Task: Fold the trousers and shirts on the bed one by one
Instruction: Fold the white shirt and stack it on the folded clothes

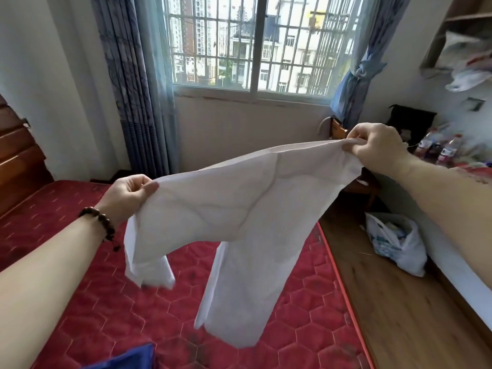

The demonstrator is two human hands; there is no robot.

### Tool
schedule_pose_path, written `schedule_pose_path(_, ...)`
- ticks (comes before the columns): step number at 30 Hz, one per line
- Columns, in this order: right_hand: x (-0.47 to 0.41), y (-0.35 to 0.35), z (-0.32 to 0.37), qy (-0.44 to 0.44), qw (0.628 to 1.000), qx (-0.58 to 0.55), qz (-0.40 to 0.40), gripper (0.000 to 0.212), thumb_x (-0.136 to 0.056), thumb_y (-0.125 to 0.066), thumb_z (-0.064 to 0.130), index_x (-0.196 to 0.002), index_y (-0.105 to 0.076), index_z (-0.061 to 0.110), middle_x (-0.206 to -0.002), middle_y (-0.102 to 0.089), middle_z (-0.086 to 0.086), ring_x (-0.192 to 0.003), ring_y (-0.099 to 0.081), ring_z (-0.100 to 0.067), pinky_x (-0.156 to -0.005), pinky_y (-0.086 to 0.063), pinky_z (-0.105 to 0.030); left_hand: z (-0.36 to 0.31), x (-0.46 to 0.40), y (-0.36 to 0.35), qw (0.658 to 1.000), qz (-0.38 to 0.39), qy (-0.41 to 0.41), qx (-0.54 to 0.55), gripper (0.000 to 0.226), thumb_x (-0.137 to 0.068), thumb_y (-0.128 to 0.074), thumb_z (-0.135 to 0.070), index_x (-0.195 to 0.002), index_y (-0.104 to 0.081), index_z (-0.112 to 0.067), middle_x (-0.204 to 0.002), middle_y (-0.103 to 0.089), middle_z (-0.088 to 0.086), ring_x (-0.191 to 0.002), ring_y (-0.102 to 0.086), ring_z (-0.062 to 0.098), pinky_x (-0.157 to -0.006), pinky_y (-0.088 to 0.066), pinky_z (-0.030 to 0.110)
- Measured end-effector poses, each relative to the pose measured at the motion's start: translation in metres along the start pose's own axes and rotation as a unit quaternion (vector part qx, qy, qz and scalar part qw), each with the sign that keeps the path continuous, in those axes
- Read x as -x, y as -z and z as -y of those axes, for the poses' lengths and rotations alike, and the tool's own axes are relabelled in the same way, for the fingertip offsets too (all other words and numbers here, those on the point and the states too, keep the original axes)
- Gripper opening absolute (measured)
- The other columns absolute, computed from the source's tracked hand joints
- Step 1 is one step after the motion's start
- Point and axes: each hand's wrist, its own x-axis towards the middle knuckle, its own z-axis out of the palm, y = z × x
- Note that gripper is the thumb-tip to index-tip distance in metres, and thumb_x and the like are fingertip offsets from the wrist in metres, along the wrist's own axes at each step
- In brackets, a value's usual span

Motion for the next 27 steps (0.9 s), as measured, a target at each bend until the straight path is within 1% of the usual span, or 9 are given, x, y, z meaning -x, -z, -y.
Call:
schedule_pose_path(1, 0.0, -0.001, 0.0, 0.008, 1.0, -0.001, -0.017, 0.003, -0.085, -0.065, 0.017, -0.085, -0.068, 0.016, -0.076, -0.062, 0.0, -0.079, -0.055, -0.021, -0.071, -0.036, -0.024, -0.001, -0.002, 0.0, 1.0, -0.014, -0.011, -0.01, 0.022, -0.094, -0.059, -0.02, -0.081, -0.061, -0.002, -0.069, -0.054, 0.002, -0.065, -0.044, 0.014, -0.062, -0.036, 0.029)
schedule_pose_path(3, 0.004, 0.002, 0.001, 0.017, 0.999, -0.007, -0.042, 0.005, -0.083, -0.064, 0.015, -0.085, -0.068, 0.015, -0.076, -0.06, 0.001, -0.078, -0.054, -0.019, -0.073, -0.037, -0.024, -0.005, 0.003, 0.0, 0.999, -0.026, -0.027, -0.034, 0.018, -0.093, -0.06, -0.018, -0.079, -0.063, -0.008, -0.061, -0.055, -0.011, -0.058, -0.045, 0.004, -0.057, -0.038, 0.016)
schedule_pose_path(5, 0.015, 0.009, 0.002, 0.027, 0.998, -0.013, -0.046, 0.004, -0.083, -0.064, 0.015, -0.086, -0.068, 0.014, -0.076, -0.061, 0.0, -0.078, -0.054, -0.019, -0.074, -0.038, -0.025, -0.007, 0.014, 0.0, 0.998, -0.024, -0.034, -0.046, 0.017, -0.092, -0.061, -0.017, -0.076, -0.064, -0.01, -0.057, -0.055, -0.016, -0.056, -0.045, 0.001, -0.053, -0.038, 0.011)
schedule_pose_path(11, 0.08, 0.045, -0.007, 0.047, 0.998, -0.031, -0.013, 0.005, -0.083, -0.067, 0.017, -0.082, -0.064, 0.014, -0.076, -0.063, -0.001, -0.077, -0.054, -0.019, -0.071, -0.033, -0.024, -0.02, 0.086, -0.005, 1.0, -0.016, -0.003, -0.004, 0.021, -0.09, -0.062, -0.019, -0.07, -0.064, -0.014, -0.06, -0.055, -0.008, -0.057, -0.047, 0.007, -0.061, -0.037, 0.026)
schedule_pose_path(15, 0.149, 0.079, -0.016, 0.074, 0.995, -0.066, 0.025, 0.006, -0.083, -0.071, 0.017, -0.086, -0.068, 0.013, -0.083, -0.065, -0.002, -0.082, -0.057, -0.018, -0.076, -0.037, -0.025, -0.036, 0.17, -0.018, 1.0, -0.025, -0.006, -0.002, 0.034, -0.079, -0.063, -0.043, -0.065, -0.056, -0.013, -0.058, -0.045, -0.007, -0.054, -0.038, 0.008, -0.05, -0.033, 0.02)
schedule_pose_path(17, 0.186, 0.098, -0.02, 0.096, 0.991, -0.082, 0.039, 0.006, -0.083, -0.072, 0.017, -0.088, -0.071, 0.013, -0.083, -0.066, -0.001, -0.082, -0.058, -0.017, -0.075, -0.039, -0.022, -0.04, 0.215, -0.026, 0.999, -0.031, -0.005, -0.014, 0.037, -0.078, -0.063, -0.048, -0.063, -0.053, -0.015, -0.058, -0.041, -0.003, -0.052, -0.035, 0.009, -0.045, -0.03, 0.02)
schedule_pose_path(23, 0.265, 0.138, -0.026, 0.104, 0.99, -0.071, 0.062, 0.003, -0.086, -0.069, 0.02, -0.088, -0.069, 0.017, -0.081, -0.062, 0.002, -0.08, -0.054, -0.014, -0.066, -0.034, -0.008, -0.046, 0.316, -0.043, 0.998, -0.034, 0.008, -0.044, 0.036, -0.093, -0.06, -0.033, -0.064, -0.048, -0.016, -0.056, -0.04, -0.006, -0.046, -0.035, 0.006, -0.04, -0.031, 0.017)
schedule_pose_path(25, 0.274, 0.143, -0.026, 0.099, 0.991, -0.054, 0.075, 0.003, -0.088, -0.066, 0.022, -0.086, -0.065, 0.02, -0.082, -0.06, 0.003, -0.08, -0.052, -0.013, -0.063, -0.032, -0.01, -0.049, 0.335, -0.048, 0.998, -0.033, 0.019, -0.047, 0.035, -0.095, -0.057, -0.03, -0.066, -0.047, -0.014, -0.058, -0.038, -0.002, -0.047, -0.034, 0.009, -0.041, -0.03, 0.019)
schedule_pose_path(27, 0.276, 0.146, -0.025, 0.092, 0.991, -0.037, 0.089, 0.006, -0.089, -0.063, 0.023, -0.084, -0.062, 0.022, -0.08, -0.058, 0.003, -0.08, -0.051, -0.015, -0.061, -0.033, -0.017, -0.051, 0.347, -0.05, 0.998, -0.026, 0.036, -0.036, 0.036, -0.095, -0.056, -0.028, -0.065, -0.044, -0.014, -0.055, -0.039, -0.004, -0.044, -0.035, 0.008, -0.04, -0.03, 0.018)
